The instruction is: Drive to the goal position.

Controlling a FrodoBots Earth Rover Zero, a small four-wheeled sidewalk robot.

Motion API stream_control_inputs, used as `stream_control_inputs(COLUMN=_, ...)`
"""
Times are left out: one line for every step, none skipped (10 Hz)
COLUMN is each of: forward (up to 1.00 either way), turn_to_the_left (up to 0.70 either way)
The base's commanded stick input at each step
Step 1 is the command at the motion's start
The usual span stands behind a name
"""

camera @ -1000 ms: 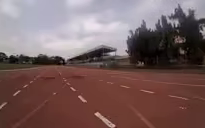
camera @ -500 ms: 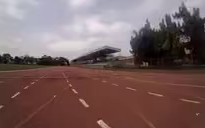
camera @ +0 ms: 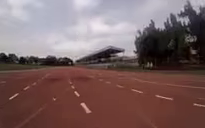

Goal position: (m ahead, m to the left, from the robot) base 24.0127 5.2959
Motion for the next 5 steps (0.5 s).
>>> stream_control_inputs(forward=0.45, turn_to_the_left=0.27)
stream_control_inputs(forward=0.45, turn_to_the_left=0.27)
stream_control_inputs(forward=0.45, turn_to_the_left=0.27)
stream_control_inputs(forward=0.45, turn_to_the_left=0.27)
stream_control_inputs(forward=0.45, turn_to_the_left=0.27)
